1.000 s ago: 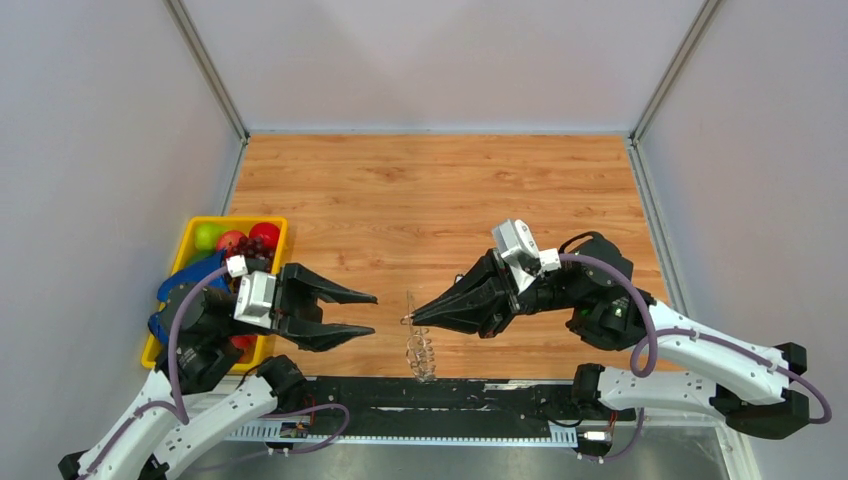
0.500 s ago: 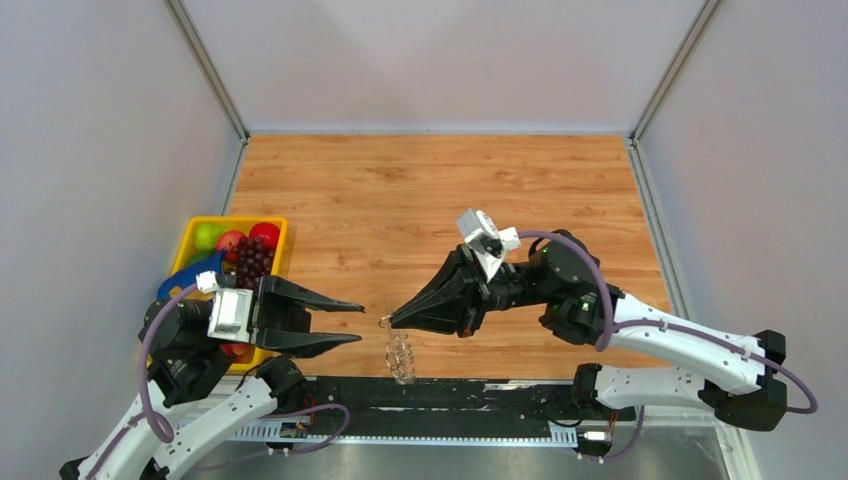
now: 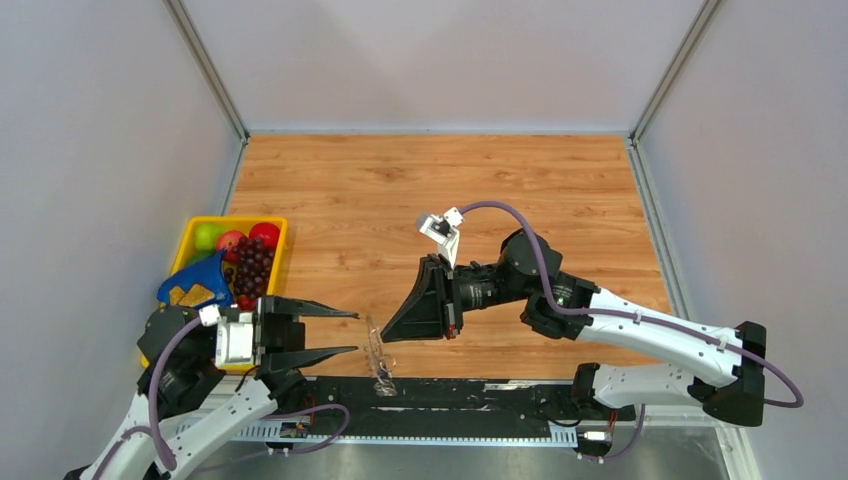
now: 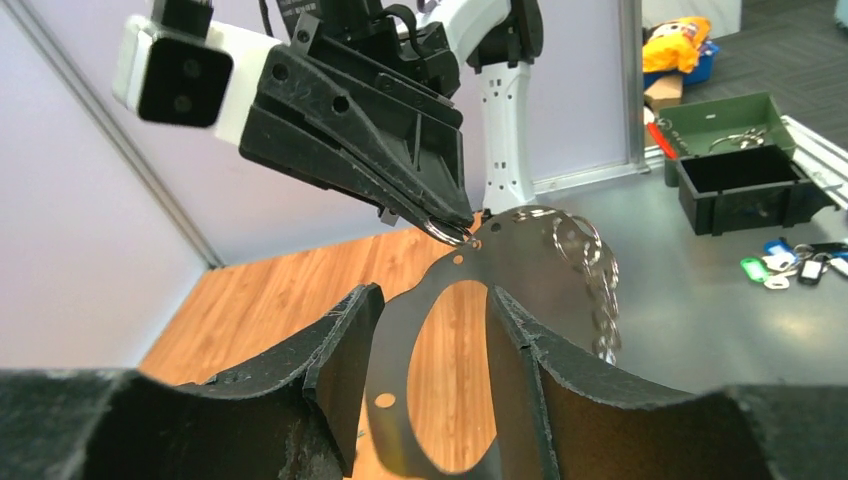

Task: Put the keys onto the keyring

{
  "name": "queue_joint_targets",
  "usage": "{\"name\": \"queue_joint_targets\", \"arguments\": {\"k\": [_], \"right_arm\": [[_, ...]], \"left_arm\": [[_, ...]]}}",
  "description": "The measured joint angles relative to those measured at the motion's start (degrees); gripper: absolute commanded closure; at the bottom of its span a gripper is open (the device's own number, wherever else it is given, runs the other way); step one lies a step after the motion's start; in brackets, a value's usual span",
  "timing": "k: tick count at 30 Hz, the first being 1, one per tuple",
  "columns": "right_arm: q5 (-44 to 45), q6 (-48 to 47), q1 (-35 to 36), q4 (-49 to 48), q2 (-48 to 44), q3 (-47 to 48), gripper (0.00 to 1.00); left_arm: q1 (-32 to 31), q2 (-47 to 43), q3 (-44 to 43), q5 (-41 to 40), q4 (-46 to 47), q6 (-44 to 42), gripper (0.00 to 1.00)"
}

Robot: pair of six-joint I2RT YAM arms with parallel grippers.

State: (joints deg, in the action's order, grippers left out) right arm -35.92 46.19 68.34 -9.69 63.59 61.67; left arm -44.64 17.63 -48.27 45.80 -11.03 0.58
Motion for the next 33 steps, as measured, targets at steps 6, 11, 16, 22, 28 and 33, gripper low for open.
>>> {"name": "queue_joint_targets", "arguments": {"k": [6, 11, 16, 22, 28, 33], "right_arm": [[-1.2, 9.4, -0.5, -2.1, -0.2, -5.2, 1.0], [-1.1, 17.6, -0.5, -8.3, -0.7, -11.5, 1.0], [0.4, 22.9, -0.6, -12.1, -0.8, -12.6, 1.0], [1.9, 27.9, -3.0, -16.5, -1.5, -14.3, 1.0], [2.3, 32.1, -6.9, -18.5, -1.1, -15.5, 1.0], [1.6, 35.2, -10.3, -20.9, 0.5, -16.0, 1.0]], "left_arm": [[0.0, -6.3, 0.5, -3.3, -5.4, -6.0, 0.52], [0.0, -6.9, 1.7, -5.1, -6.3, -9.2, 0.54], [0.0, -6.8, 4.9, -6.4, -5.8, -12.9, 0.54], [0.0, -5.8, 6.2, -8.0, -4.8, -17.4, 0.56], [0.0, -5.7, 8.6, -11.3, -1.5, -20.1, 0.57], [0.0, -5.0, 10.7, -14.0, 1.0, -22.4, 0.58]]}}
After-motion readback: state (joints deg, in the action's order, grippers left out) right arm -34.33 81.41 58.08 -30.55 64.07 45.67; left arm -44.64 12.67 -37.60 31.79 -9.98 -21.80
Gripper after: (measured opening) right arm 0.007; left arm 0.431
